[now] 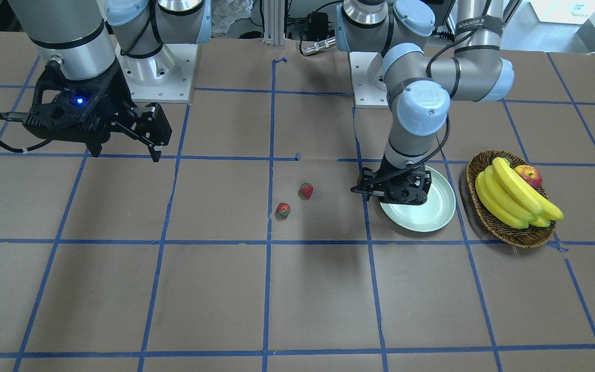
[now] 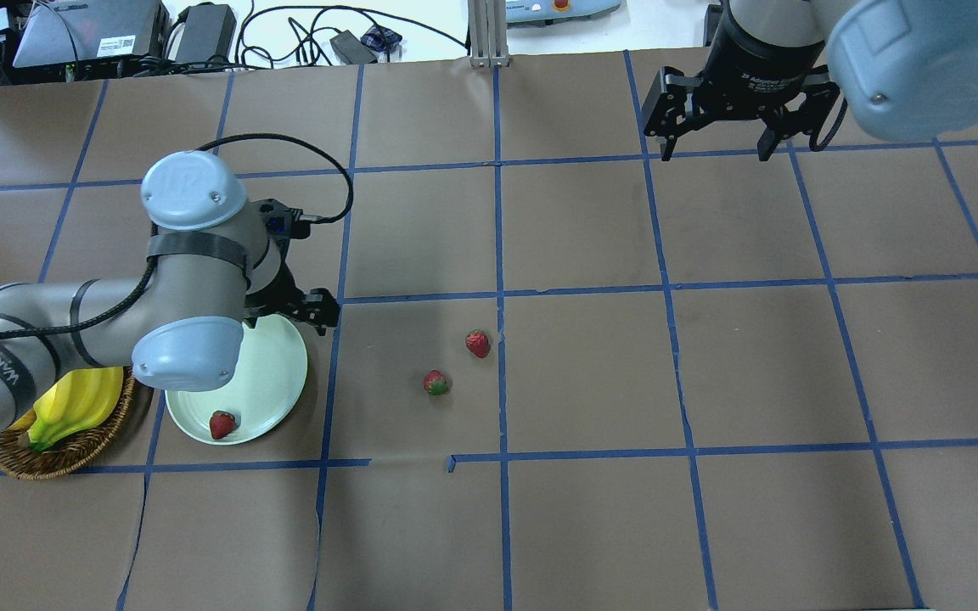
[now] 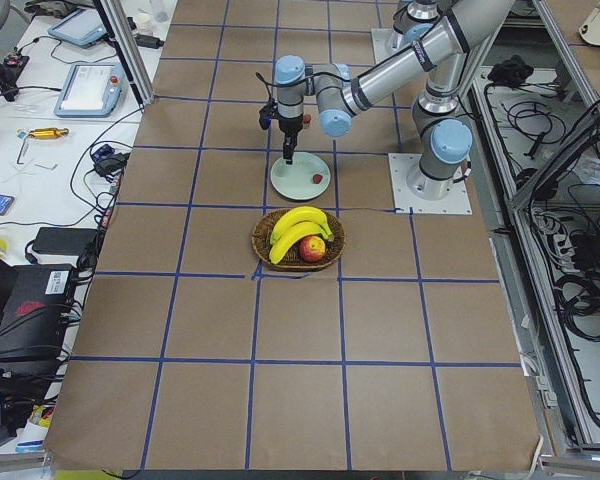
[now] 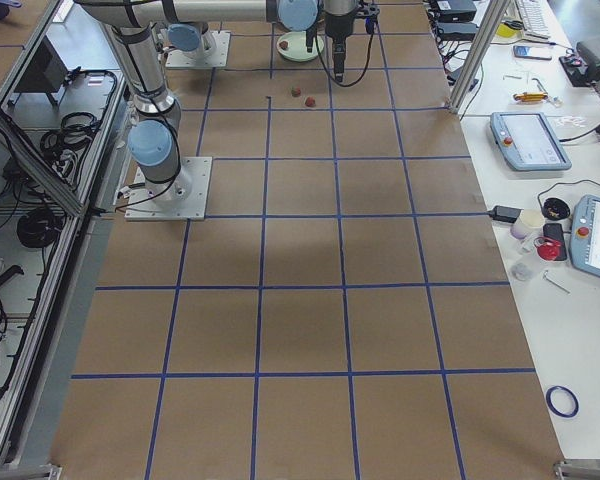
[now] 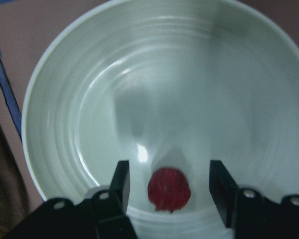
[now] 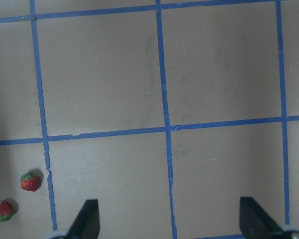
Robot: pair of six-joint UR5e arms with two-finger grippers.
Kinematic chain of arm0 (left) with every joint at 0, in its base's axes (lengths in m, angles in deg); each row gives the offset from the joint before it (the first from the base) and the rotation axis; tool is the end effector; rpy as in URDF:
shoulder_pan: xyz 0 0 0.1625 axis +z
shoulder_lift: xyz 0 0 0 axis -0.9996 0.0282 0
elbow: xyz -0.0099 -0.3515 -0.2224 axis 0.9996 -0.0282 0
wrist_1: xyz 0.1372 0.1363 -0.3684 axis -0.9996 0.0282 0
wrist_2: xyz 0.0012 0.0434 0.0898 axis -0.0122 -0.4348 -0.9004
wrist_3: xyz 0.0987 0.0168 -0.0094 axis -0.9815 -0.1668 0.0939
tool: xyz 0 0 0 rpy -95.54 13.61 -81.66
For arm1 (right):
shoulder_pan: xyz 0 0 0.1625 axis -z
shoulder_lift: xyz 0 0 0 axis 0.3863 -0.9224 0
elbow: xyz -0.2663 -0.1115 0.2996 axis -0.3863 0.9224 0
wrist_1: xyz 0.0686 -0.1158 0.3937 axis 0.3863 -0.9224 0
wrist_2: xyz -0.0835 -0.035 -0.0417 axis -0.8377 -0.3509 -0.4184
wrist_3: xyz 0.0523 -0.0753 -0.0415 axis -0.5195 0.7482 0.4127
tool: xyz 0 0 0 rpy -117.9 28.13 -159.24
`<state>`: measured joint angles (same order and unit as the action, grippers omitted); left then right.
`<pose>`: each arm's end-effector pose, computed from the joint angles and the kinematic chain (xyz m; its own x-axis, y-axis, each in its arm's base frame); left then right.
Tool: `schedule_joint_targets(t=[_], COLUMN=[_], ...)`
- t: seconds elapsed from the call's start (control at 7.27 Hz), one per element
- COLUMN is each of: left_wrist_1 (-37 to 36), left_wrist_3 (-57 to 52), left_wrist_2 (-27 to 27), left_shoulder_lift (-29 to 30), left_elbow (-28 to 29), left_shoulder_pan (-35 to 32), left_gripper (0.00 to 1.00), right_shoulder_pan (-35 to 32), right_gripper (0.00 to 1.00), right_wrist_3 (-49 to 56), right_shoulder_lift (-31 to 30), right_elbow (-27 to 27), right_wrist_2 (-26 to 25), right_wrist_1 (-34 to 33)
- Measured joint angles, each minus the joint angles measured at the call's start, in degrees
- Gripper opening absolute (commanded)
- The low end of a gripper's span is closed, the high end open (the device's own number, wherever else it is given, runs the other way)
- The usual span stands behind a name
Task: Collect all strawberries into plate
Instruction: 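Reach the left gripper to the nearest strawberry and grasp it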
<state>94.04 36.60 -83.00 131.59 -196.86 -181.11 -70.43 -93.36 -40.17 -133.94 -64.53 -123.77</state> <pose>-0.1465 -0.4756 0.2354 -0.9917 0.0849 -0.0965 0.0878 0.9958 -0.0262 0.1596 -0.5219 0.4793 -0.9973 0.0722 0.0153 0.0704 0.9930 -0.0945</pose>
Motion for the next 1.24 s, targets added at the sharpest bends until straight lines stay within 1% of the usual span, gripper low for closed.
schedule_joint_targets(t=[0.14,0.28,0.41,0.69,0.83,1.1,1.24], left_wrist_1=[0.0,-0.2,-0.3,-0.5,-0.5,-0.7,-0.9], left_wrist_3=[7.0,12.7,17.0,22.4,23.4,24.6,24.7], left_wrist_2=[1.1,3.4,5.3,6.3,6.3,6.1,6.1], left_shoulder_lift=[0.7,1.5,2.5,5.1,6.5,8.5,9.2], left_elbow=[1.1,1.6,1.8,1.7,1.7,1.7,1.7], left_shoulder_pan=[-4.5,-7.8,-10.5,-14.1,-15.0,-15.4,-15.4], left_gripper=[0.97,0.97,0.95,0.90,0.83,0.74,0.63], right_shoulder_pan=[0.0,0.0,0.0,0.0,0.0,0.0,0.0], right_gripper=[1.00,1.00,1.00,1.00,1.00,1.00,1.00], right_wrist_3=[0.0,0.0,0.0,0.0,0.0,0.0,0.0], right_shoulder_lift=[0.0,0.0,0.0,0.0,0.0,0.0,0.0], right_elbow=[0.0,-0.1,-0.1,-0.1,-0.1,-0.1,-0.1], right_wrist_2=[0.0,0.0,0.0,0.0,0.0,0.0,0.0], right_wrist_1=[0.0,0.0,0.0,0.0,0.0,0.0,0.0])
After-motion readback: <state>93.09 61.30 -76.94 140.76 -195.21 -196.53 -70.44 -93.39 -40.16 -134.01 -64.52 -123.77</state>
